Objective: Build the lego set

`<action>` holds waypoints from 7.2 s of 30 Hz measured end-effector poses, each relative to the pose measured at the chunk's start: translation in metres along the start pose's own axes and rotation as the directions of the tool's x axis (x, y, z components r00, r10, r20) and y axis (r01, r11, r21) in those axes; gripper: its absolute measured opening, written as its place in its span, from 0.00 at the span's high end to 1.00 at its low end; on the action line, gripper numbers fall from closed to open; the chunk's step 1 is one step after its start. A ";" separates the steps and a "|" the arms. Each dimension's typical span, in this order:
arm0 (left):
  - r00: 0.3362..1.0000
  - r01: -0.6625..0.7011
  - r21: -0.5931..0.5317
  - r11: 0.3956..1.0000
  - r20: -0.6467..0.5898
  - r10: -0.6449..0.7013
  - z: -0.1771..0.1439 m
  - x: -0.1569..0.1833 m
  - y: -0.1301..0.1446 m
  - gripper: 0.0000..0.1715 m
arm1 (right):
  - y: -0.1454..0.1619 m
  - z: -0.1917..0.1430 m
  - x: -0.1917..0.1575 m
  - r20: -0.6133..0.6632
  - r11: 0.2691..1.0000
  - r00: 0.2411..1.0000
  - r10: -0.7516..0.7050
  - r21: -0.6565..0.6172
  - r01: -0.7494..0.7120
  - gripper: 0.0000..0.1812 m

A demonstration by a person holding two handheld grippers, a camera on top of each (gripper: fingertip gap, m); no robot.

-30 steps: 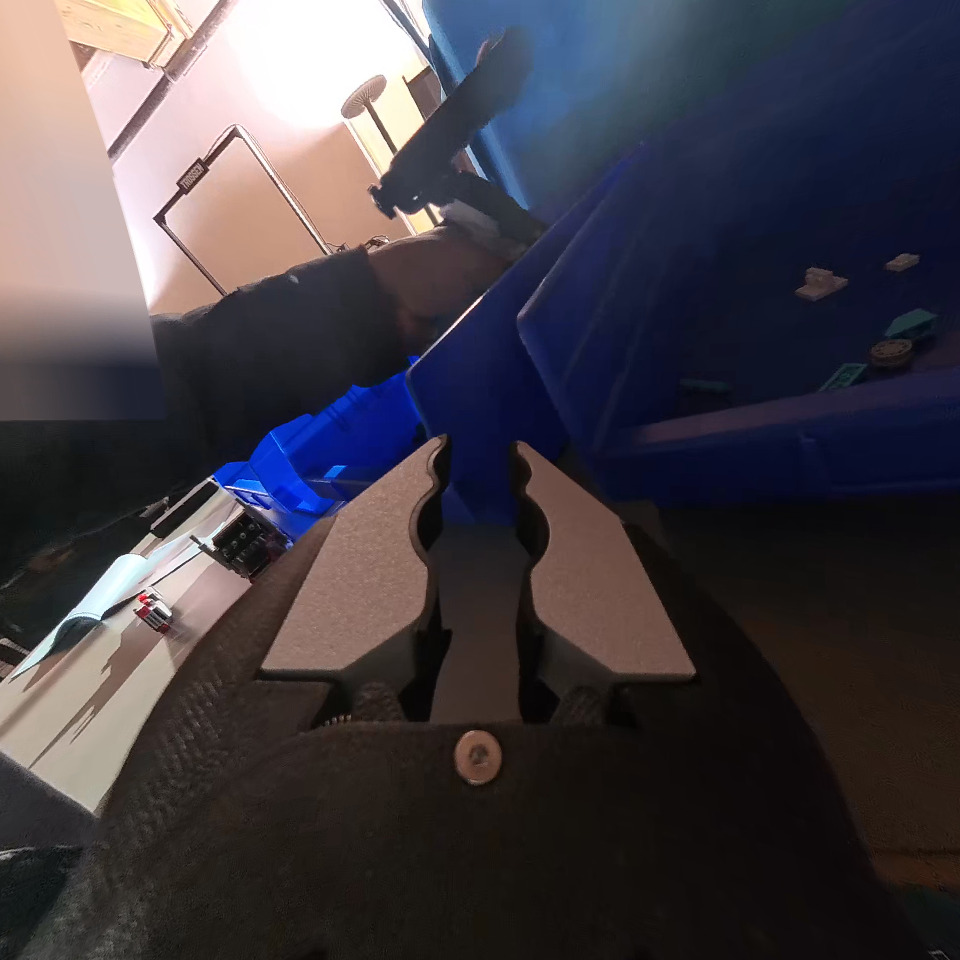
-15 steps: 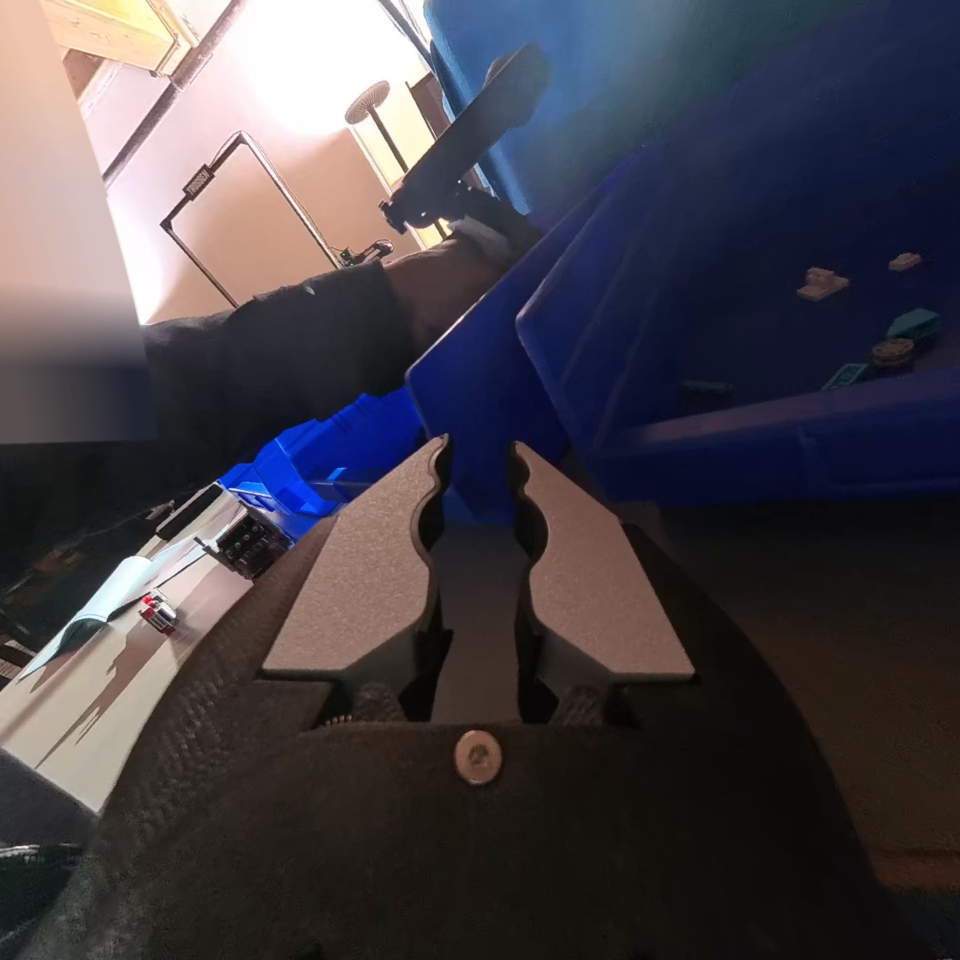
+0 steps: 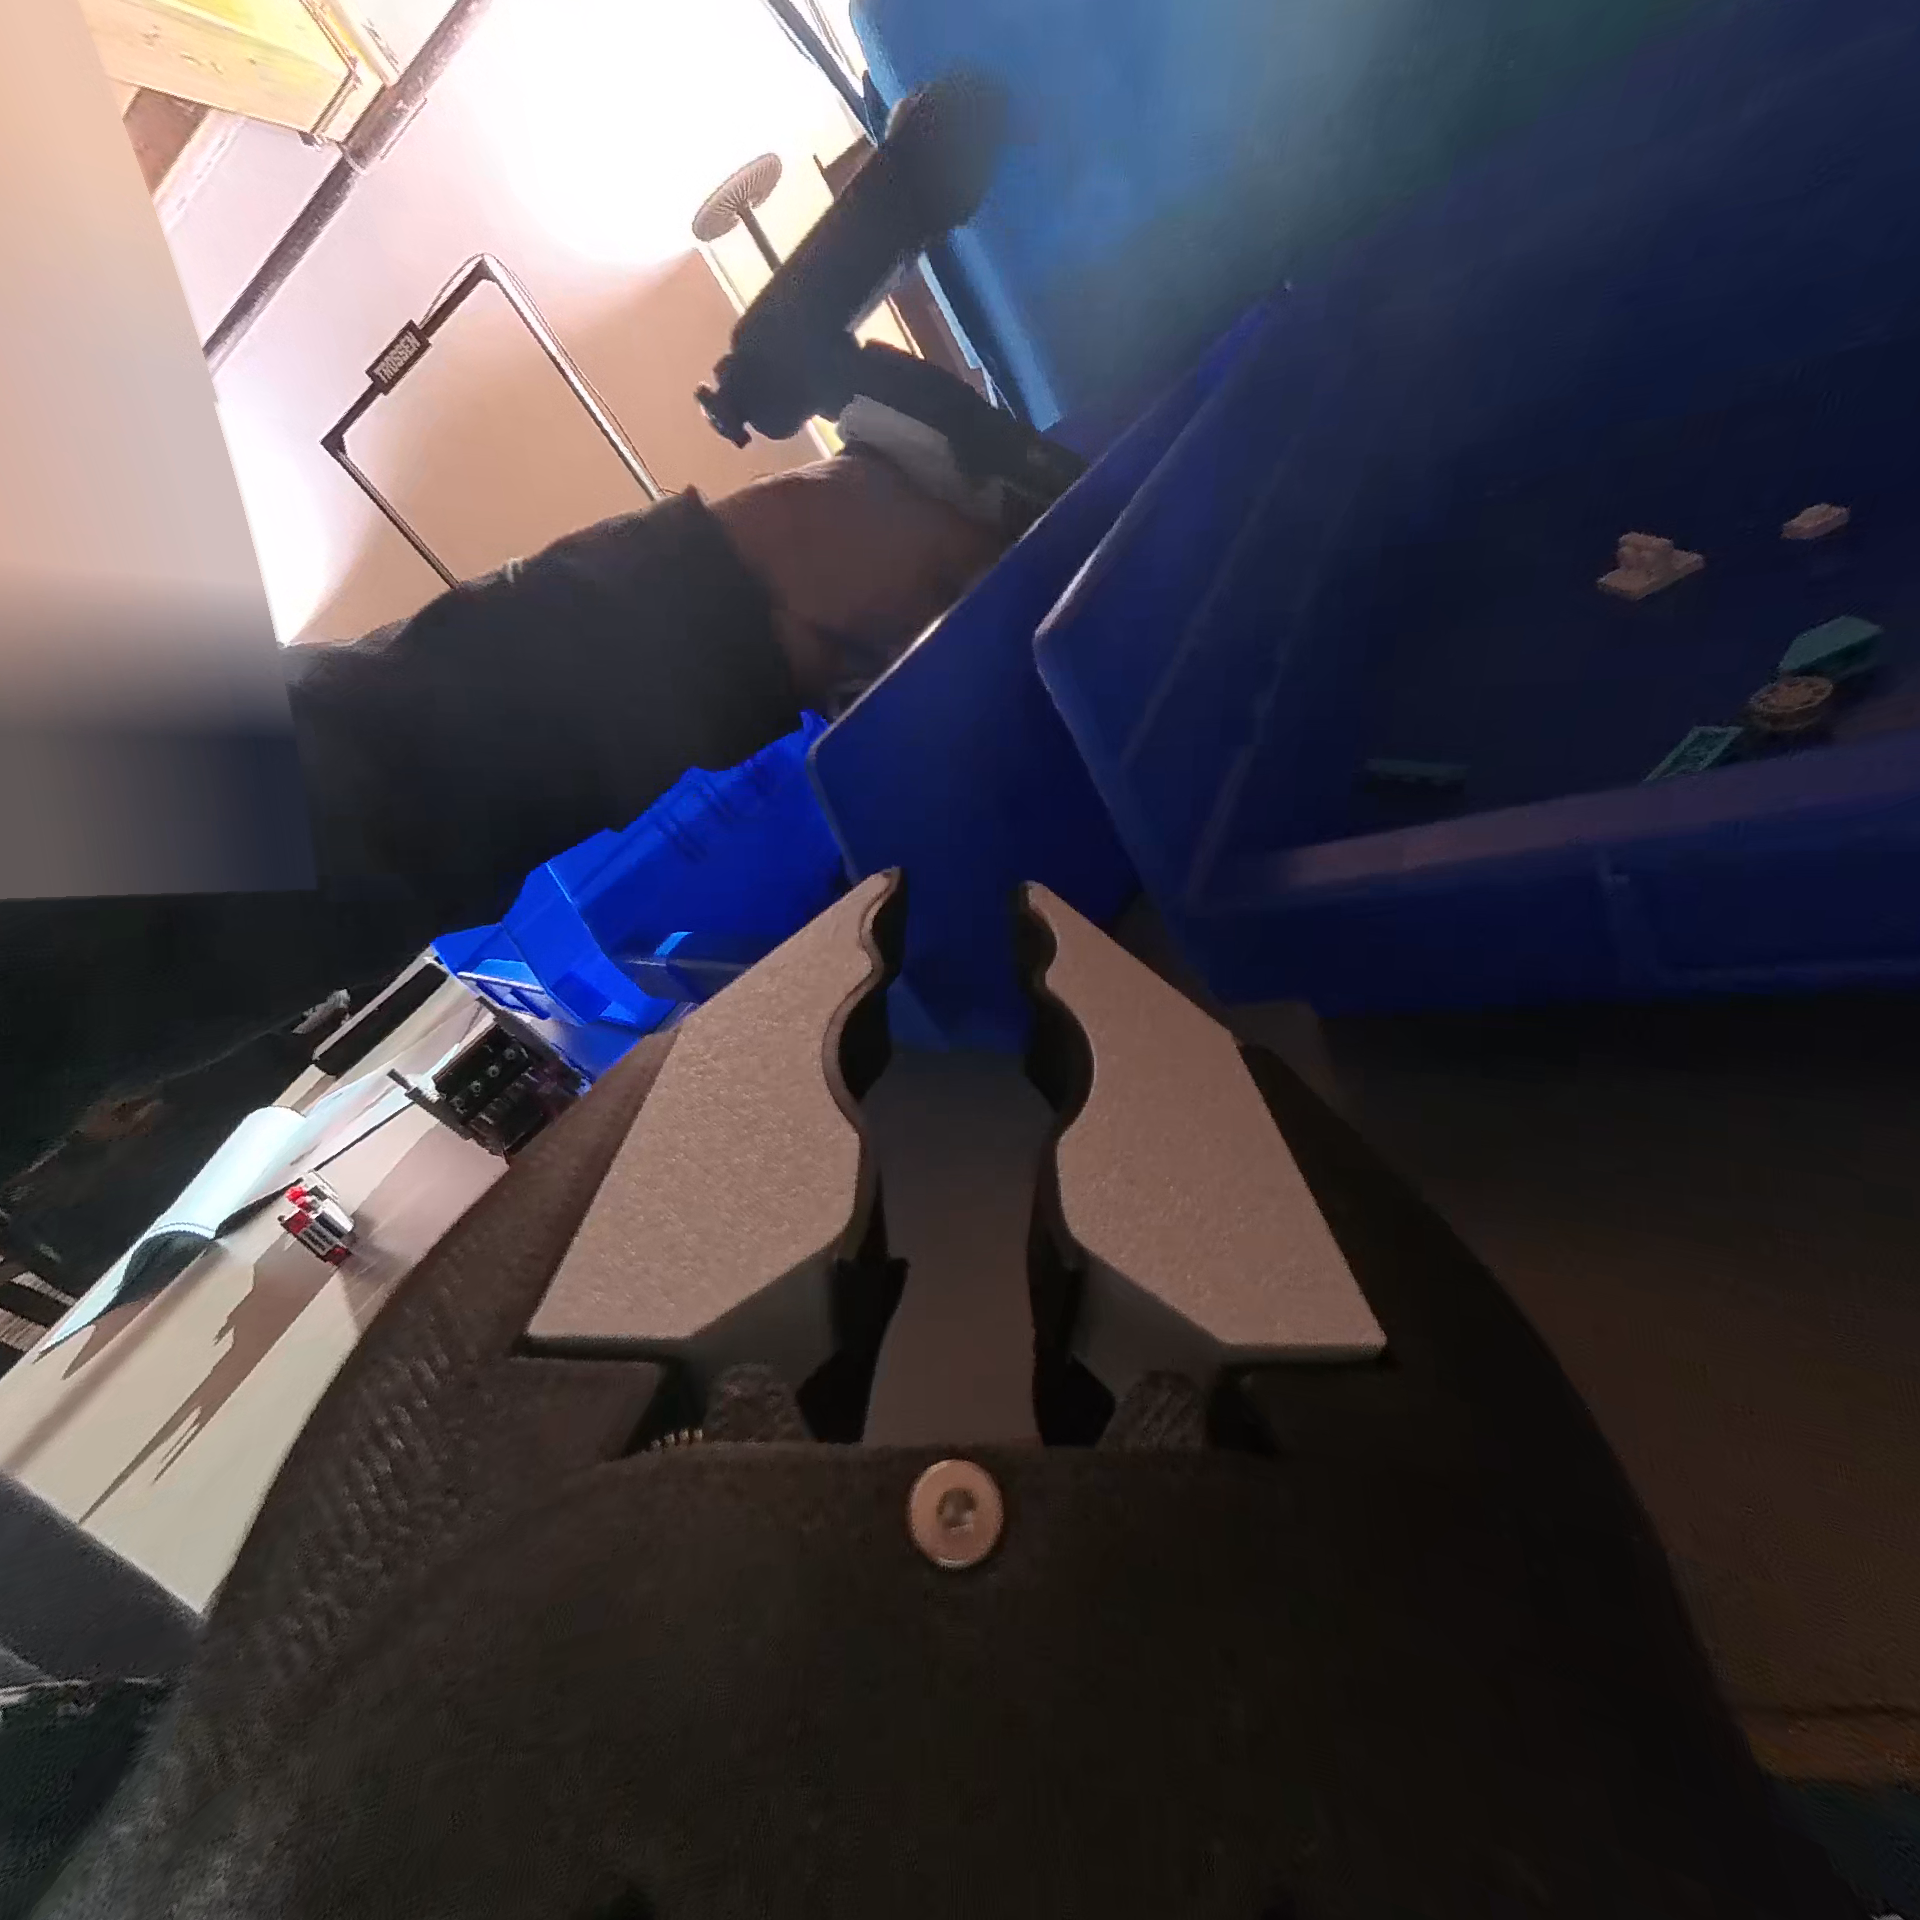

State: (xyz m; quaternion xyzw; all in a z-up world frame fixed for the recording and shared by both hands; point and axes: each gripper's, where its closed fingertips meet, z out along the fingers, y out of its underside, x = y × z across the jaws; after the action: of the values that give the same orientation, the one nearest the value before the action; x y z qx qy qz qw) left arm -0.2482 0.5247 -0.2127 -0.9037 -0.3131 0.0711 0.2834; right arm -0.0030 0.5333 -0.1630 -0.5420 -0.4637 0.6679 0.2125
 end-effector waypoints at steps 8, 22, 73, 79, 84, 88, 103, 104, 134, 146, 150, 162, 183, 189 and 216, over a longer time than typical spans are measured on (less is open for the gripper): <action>0.985 0.083 0.101 0.991 -0.158 -0.066 -0.070 0.028 0.002 0.91 | 0.000 0.000 0.000 0.004 1.000 1.000 0.003 0.001 -0.003 0.89; 0.903 0.410 0.331 0.850 -0.013 -0.430 -0.300 -0.040 0.185 0.91 | 0.003 0.002 0.000 -0.023 0.999 0.999 -0.035 -0.020 0.035 0.90; 0.532 0.611 0.524 0.594 0.284 -0.798 -0.377 -0.128 0.502 0.76 | 0.017 0.012 0.000 -0.109 0.977 0.977 -0.181 -0.137 0.166 0.91; 0.543 0.525 0.603 0.600 0.306 -0.782 -0.377 -0.129 0.505 0.76 | 0.018 0.012 -0.001 -0.097 0.980 0.983 -0.158 -0.139 0.144 0.90; 0.641 0.372 0.636 0.676 0.351 -0.682 -0.366 -0.110 0.463 0.75 | 0.019 0.013 -0.001 -0.085 0.979 0.984 -0.156 -0.146 0.142 0.89; 0.650 0.320 0.672 0.667 0.356 -0.671 -0.362 -0.105 0.448 0.75 | 0.019 0.013 -0.002 -0.064 0.982 0.990 -0.129 -0.148 0.118 0.89; 0.626 0.354 0.663 0.659 0.355 -0.694 -0.344 -0.111 0.457 0.73 | 0.019 0.014 -0.002 -0.029 0.986 0.997 -0.078 -0.150 0.073 0.88; 0.627 0.361 0.658 0.661 0.353 -0.694 -0.342 -0.112 0.457 0.73 | 0.019 0.014 -0.002 -0.029 0.986 0.996 -0.079 -0.150 0.073 0.88; 0.676 0.308 0.584 0.751 0.421 -0.604 -0.331 -0.108 0.450 0.73 | -0.020 -0.028 0.011 -0.049 0.962 0.994 0.099 0.261 -0.083 0.86; 0.681 0.355 0.561 0.748 0.392 -0.618 -0.325 -0.110 0.453 0.73 | -0.005 -0.009 0.012 -0.146 0.994 0.989 -0.007 0.104 0.022 0.87; 0.684 0.361 0.563 0.744 0.382 -0.621 -0.324 -0.110 0.453 0.73 | -0.001 -0.005 0.015 -0.171 0.998 0.985 -0.012 0.058 0.022 0.88; 0.694 0.357 0.572 0.739 0.367 -0.619 -0.325 -0.108 0.451 0.73 | 0.004 -0.002 0.015 -0.189 0.998 0.981 -0.052 0.009 0.055 0.91; 0.698 0.356 0.561 0.747 0.372 -0.612 -0.323 -0.108 0.451 0.73 | 0.003 -0.003 0.014 -0.180 0.998 0.982 -0.055 0.012 0.059 0.91; 0.700 0.359 0.565 0.743 0.364 -0.614 -0.324 -0.108 0.450 0.73 | 0.003 -0.003 0.014 -0.181 0.998 0.982 -0.061 0.008 0.063 0.91; 0.698 0.375 0.541 0.753 0.370 -0.613 -0.319 -0.108 0.453 0.73 | 0.011 0.005 0.006 -0.184 0.984 0.968 -0.173 -0.066 0.164 0.89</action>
State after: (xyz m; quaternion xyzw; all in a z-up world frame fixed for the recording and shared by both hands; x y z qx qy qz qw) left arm 0.0016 0.0188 -0.2050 -0.6415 -0.5918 0.3011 0.3842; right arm -0.0076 0.5311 -0.1754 -0.5666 -0.5025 0.5812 0.2978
